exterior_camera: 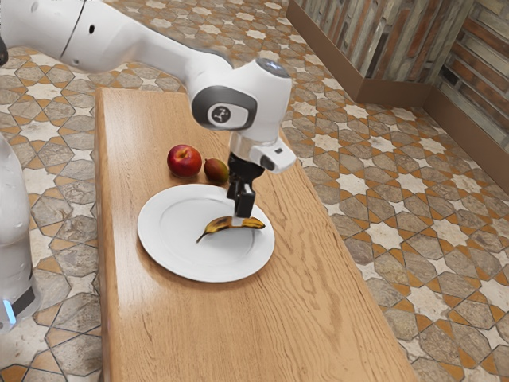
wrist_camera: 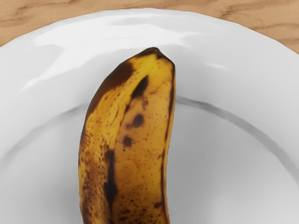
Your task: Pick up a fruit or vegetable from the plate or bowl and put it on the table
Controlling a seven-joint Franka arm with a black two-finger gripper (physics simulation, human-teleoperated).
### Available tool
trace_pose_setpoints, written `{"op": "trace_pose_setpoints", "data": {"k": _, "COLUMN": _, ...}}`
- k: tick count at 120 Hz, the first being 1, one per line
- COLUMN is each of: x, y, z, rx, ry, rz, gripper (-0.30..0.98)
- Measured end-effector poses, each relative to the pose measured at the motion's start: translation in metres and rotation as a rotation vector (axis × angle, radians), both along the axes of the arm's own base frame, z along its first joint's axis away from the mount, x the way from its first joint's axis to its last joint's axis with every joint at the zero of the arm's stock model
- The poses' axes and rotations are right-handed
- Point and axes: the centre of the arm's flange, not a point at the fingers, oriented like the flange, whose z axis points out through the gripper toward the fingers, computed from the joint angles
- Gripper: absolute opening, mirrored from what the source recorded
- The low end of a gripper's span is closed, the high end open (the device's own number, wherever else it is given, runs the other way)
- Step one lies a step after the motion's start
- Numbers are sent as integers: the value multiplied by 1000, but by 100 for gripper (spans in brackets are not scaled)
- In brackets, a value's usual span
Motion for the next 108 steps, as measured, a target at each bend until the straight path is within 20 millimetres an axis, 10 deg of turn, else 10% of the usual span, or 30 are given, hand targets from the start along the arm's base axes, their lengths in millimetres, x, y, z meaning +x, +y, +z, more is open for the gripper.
{"op": "trace_pose_setpoints", "data": {"k": 108, "x": 19, "y": 13, "z": -47, "rx": -9, "ry": 50, "rz": 120, "gripper": 68}}
